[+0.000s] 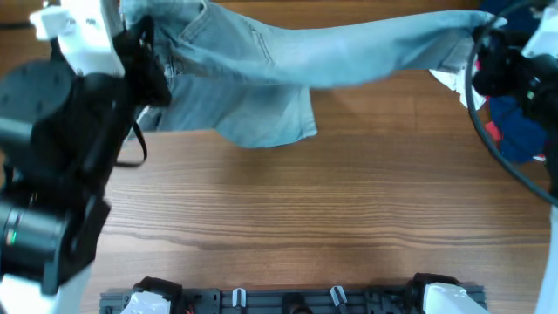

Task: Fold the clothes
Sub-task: 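Lift and stretch the jeans between both grippers, then lay them down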

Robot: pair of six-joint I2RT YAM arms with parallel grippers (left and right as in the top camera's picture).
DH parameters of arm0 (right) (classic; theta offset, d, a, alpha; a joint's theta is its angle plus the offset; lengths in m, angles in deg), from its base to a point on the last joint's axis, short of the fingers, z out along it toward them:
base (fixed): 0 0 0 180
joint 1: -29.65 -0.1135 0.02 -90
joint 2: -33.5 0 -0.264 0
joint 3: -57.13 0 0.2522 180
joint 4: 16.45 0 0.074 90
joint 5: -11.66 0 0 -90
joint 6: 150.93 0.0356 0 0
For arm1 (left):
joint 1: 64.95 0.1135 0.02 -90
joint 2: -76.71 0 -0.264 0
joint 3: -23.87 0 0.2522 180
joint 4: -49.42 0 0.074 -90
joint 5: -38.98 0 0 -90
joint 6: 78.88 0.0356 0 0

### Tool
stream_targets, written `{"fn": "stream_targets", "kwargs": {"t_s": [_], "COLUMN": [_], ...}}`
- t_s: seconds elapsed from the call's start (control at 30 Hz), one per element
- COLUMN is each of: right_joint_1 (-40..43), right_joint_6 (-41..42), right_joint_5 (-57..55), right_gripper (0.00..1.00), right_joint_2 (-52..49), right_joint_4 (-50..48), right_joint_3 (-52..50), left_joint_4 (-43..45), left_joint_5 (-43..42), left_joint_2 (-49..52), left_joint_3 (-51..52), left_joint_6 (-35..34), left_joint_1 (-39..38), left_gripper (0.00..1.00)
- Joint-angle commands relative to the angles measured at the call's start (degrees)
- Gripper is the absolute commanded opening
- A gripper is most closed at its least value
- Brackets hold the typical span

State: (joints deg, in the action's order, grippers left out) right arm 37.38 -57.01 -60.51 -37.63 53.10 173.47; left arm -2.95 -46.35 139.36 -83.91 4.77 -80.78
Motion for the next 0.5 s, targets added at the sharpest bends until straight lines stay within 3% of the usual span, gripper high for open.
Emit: {"fn": "stream_targets", "kwargs": {"t_s": [0.0,0.27,0.47], "right_joint_1": [1.64,2.05,2.05], "right_joint_6": [-2.73,-3.96,-5.22], "right_joint_5": [-0.22,-6.27,-10.38], "right_gripper": [0.04,0.04,0.04], "right_joint_2": [4.94,10.71,9.11], "right_joint_4": [5.35,17.03,19.43], "right_joint_3": [7.65,16.5,18.25], "left_joint_4": [1.31,-1.18,-3.34], "left_joint_5": [0.76,0.98,12.92], "left_joint_2": [-6.51,-13.94,-12.37], "left_joint_3": [-0.83,-0.83,-0.83], "left_joint_6": [-0.57,-2.78,-4.83], "left_joint_1": [-5.2,-14.62,-14.91], "left_gripper": [0.04,0.04,0.04]}}
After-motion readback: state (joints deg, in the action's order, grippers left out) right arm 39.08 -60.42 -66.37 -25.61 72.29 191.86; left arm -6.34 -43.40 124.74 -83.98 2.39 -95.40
